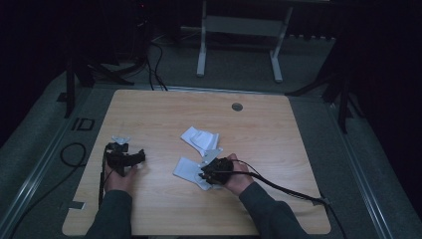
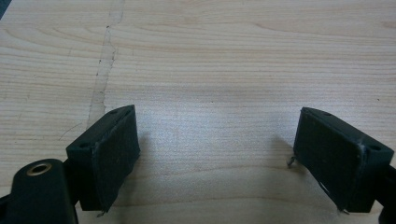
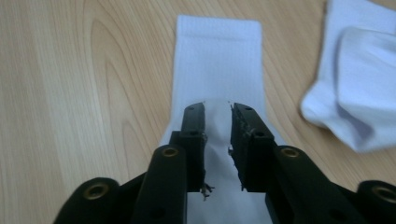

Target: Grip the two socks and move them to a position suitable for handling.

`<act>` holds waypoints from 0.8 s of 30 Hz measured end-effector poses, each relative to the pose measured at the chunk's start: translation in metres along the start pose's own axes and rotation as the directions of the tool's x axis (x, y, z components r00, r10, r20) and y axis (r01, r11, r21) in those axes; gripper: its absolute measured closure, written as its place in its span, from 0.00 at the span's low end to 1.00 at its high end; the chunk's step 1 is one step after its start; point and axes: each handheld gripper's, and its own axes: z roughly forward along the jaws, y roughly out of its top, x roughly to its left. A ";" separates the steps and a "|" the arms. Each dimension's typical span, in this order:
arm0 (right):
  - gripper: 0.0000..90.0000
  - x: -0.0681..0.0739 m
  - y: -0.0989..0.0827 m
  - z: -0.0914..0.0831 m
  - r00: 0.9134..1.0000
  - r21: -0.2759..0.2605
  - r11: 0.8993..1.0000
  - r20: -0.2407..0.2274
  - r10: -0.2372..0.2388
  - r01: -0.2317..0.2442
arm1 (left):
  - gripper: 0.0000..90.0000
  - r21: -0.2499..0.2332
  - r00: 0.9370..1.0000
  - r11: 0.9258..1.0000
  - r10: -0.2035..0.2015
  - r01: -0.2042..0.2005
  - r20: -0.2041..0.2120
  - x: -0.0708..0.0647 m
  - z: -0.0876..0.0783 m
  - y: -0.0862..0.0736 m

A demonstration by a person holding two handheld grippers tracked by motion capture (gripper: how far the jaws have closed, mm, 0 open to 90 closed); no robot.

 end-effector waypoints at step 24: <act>0.98 -0.011 0.005 0.000 0.999 0.018 0.999 -0.027 0.032 -0.032 | 0.16 0.000 1.000 1.000 0.000 0.000 0.000 0.000 0.000 0.000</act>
